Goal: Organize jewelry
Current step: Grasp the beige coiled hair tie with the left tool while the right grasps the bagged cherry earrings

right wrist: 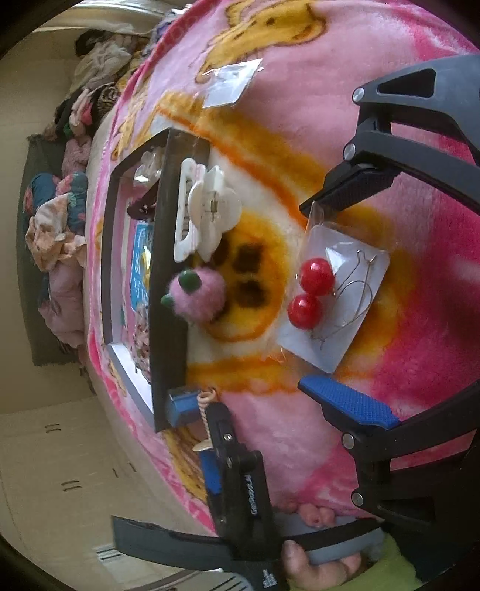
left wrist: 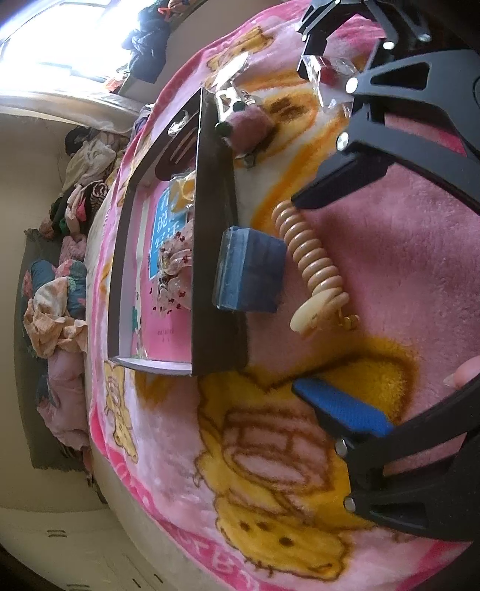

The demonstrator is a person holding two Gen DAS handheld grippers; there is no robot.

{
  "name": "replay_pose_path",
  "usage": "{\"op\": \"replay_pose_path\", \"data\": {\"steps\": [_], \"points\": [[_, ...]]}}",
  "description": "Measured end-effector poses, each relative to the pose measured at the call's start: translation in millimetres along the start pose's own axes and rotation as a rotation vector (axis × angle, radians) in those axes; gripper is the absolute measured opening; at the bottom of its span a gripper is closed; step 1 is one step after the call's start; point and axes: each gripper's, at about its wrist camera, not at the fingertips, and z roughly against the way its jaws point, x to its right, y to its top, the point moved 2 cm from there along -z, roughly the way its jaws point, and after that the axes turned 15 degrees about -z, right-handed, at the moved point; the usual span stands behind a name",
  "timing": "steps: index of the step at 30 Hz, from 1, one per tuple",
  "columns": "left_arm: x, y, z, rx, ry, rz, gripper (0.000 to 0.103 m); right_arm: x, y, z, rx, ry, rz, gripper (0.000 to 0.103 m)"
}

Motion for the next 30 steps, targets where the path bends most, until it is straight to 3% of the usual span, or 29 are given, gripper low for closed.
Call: {"op": "replay_pose_path", "data": {"steps": [1,4,9,11,14,23,30], "points": [[1.2,0.3,0.7,0.003,-0.003,-0.006,0.074,-1.9,-0.3,-0.8,0.002,0.000,0.003,0.087],[6.5,1.6,2.4,0.010,-0.014,-0.031,0.053,-5.8,-0.9,-2.5,0.012,-0.015,0.026,0.085],[14.4,2.8,5.1,0.009,-0.018,-0.063,0.036,-2.1,3.7,-1.4,0.032,-0.009,0.012,0.068],[15.6,1.9,7.5,0.006,-0.026,-0.067,0.033,1.4,6.3,-0.7,0.036,0.000,-0.006,0.060],[19.4,0.5,11.3,0.003,-0.039,-0.077,0.025,6.9,8.6,-0.2,0.027,0.021,-0.034,0.059],[29.0,-1.3,20.9,0.006,-0.070,-0.100,0.019,12.5,11.1,4.2,0.021,0.054,-0.072,0.055],[34.0,4.3,31.0,0.033,-0.057,-0.106,0.001,14.3,13.3,11.3,0.045,0.064,-0.083,0.054]]}}
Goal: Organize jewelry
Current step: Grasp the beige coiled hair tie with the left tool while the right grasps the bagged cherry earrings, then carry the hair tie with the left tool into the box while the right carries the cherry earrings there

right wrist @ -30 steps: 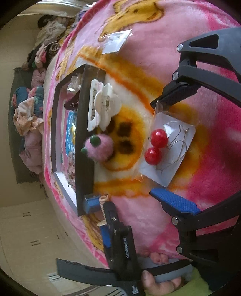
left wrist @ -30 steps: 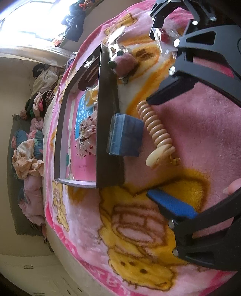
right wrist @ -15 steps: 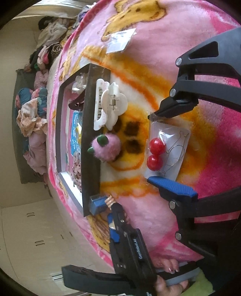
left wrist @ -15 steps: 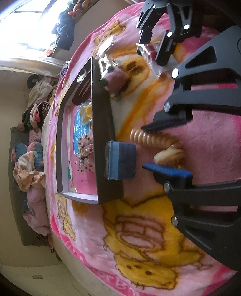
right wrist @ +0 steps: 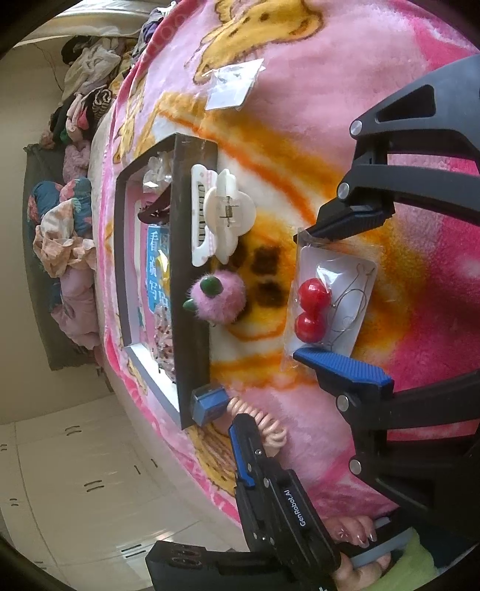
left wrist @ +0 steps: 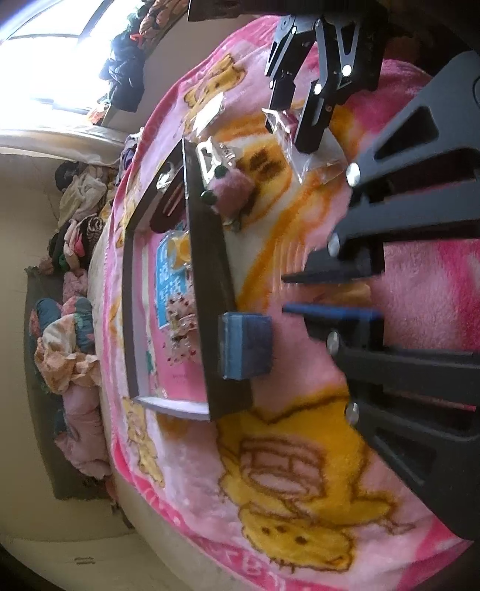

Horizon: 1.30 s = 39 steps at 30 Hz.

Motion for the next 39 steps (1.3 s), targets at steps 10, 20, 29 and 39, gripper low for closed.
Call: {"op": "replay_pose_path", "data": {"steps": [10,20,29,39], "points": [[-1.6,1.9,-5.3,-0.041,-0.038,0.024,0.000,11.9,5.9,7.3,0.016,0.002,-0.046,0.054],[-4.4,-15.4,-2.8,-0.101,-0.057,0.050,0.023,15.7,9.4,12.1,0.027,0.023,-0.065,0.054],[-2.4,-32.3,3.9,-0.177,-0.024,0.122,0.060,20.3,13.1,17.2,0.038,0.047,-0.091,0.054],[30.6,-25.7,7.7,-0.144,-0.039,0.021,0.006,23.9,18.1,23.2,0.058,0.059,-0.117,0.054]]}}
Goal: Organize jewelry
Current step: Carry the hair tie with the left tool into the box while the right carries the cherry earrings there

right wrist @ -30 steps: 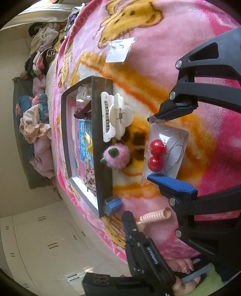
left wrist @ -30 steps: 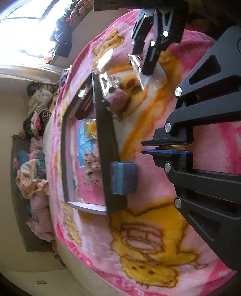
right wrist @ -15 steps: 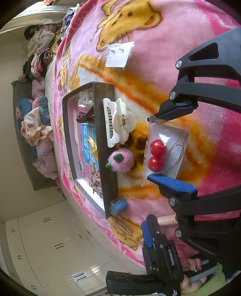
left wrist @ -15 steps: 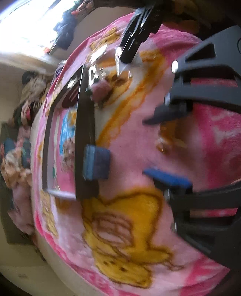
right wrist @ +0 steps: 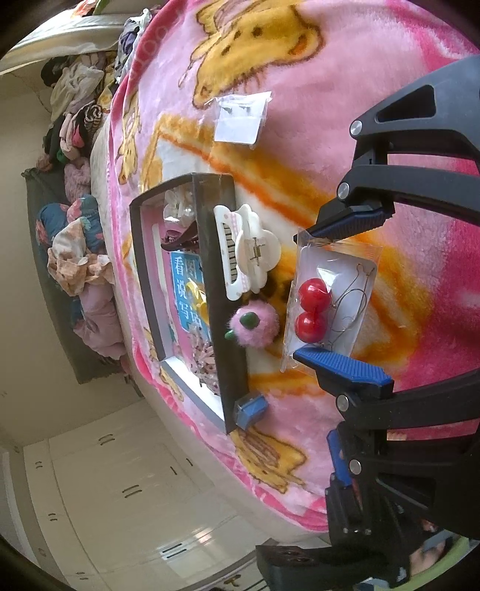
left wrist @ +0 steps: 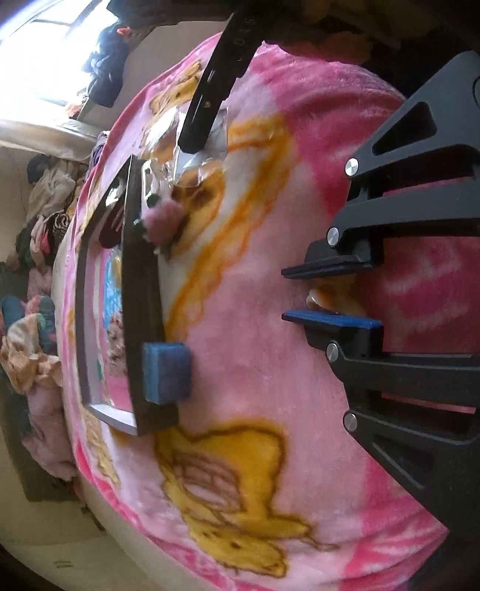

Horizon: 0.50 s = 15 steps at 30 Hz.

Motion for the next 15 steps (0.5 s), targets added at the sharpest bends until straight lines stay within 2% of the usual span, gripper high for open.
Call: {"op": "replay_pose_path", "data": {"steps": [4,15], "points": [[2.3,15.9,1.6,0.037,0.004,-0.021,0.006,0.5,1.6,3.1,0.008,0.007,-0.007,0.054],[-4.7,84.5,4.1,0.153,0.023,-0.033,0.006,4.2,17.2,15.3,0.050,0.003,-0.020,0.054]]}}
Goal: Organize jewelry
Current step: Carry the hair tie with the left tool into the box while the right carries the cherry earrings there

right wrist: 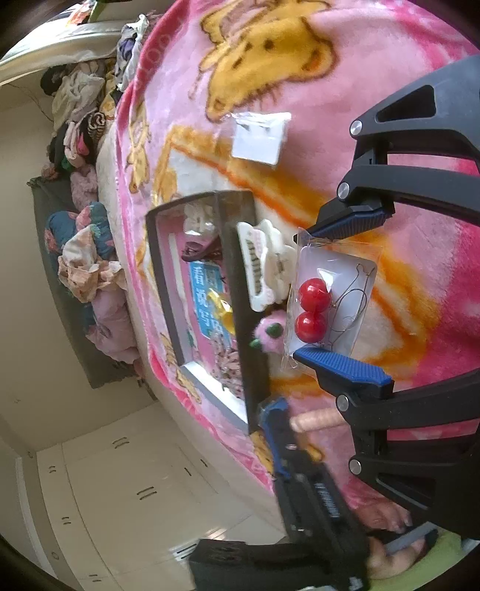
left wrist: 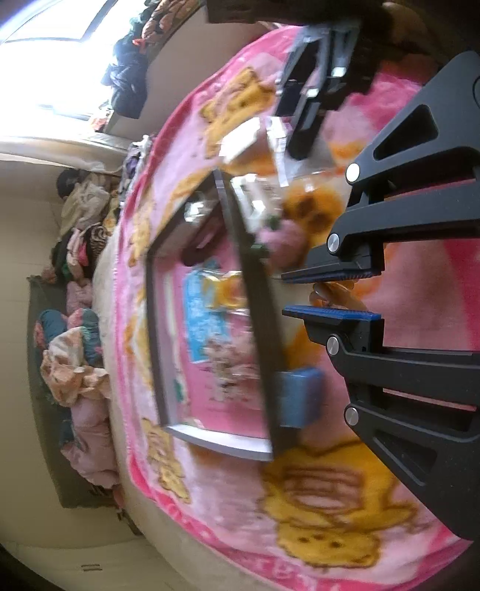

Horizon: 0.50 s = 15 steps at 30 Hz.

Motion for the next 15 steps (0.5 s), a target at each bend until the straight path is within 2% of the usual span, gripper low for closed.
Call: {"op": "replay_pose_path", "data": {"steps": [6,15], "points": [[-11.7,31.6,-10.9,0.038,0.011,0.009,0.006,1.4,16.5,-0.2,0.019,-0.016,-0.001,0.054],[-38.5,58.0,-27.9,0.050,0.034,0.050,0.006,2.1,44.7,-14.0,0.033,-0.046,0.011,0.054]]}}
